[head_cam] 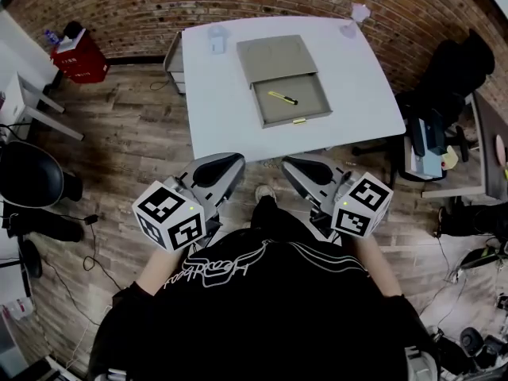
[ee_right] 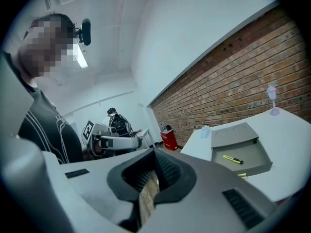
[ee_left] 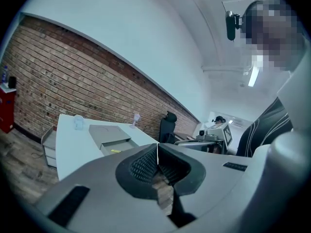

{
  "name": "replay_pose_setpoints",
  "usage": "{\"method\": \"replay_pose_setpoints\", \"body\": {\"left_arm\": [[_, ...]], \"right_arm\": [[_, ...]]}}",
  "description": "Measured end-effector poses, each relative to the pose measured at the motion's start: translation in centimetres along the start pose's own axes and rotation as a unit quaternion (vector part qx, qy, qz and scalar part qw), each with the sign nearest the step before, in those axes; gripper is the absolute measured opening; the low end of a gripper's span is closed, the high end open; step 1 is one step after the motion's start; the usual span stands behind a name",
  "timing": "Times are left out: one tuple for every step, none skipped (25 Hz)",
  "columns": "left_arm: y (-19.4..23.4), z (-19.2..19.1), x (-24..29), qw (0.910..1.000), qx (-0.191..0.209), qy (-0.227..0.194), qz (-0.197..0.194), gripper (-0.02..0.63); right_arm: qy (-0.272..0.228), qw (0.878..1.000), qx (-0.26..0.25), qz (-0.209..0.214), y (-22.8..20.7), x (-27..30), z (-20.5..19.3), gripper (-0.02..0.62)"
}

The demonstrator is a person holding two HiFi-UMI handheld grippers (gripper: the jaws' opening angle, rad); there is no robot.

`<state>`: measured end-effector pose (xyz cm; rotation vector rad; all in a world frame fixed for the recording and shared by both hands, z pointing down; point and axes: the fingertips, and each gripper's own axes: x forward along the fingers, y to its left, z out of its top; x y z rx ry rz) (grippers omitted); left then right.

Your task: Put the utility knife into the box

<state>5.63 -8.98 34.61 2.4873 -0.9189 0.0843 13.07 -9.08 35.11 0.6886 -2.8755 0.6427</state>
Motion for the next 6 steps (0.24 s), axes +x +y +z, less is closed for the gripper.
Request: {"method": "replay_pose_setpoints", "body": {"left_arm": [[0.04,0.01,0.16,1.0,0.001,0.001,0.0,0.031],[0.08,-0.01,0.33,1.0,0.001,0.003,-0.001,0.031],[0.15,-0.05,0.51,1.0,0.001,0.004,-0.001,0.031],[0.23,-0.09,0.7,1.0,0.0,0.005,-0.002,0.031],[0.32,-0.13,0.88,1.0,-0.001,0.005,-0.003,0.032],[0.4,-0.17,1.07,1.0,-0.003,0.006,-0.003,0.031]], "right_arm": [[0.001,1.0,-0.002,-0.001,-0.13,0.05,0.06,0.002],[0.001,1.0,-0.003,-0.001,-0.25,0.08,0.09,0.002],[0.002,1.0,-0.004,-0.001,-0.39,0.11,0.09,0.002],[0.002,1.0,-0.004,-0.001,-0.54,0.12,0.05,0.002],[0.003,1.0,-0.004,-0.002,-0.72,0.13,-0.02,0.002],[0.003,1.0,-0.003,-0.002,-0.89,0.14,-0.09,0.002]]}}
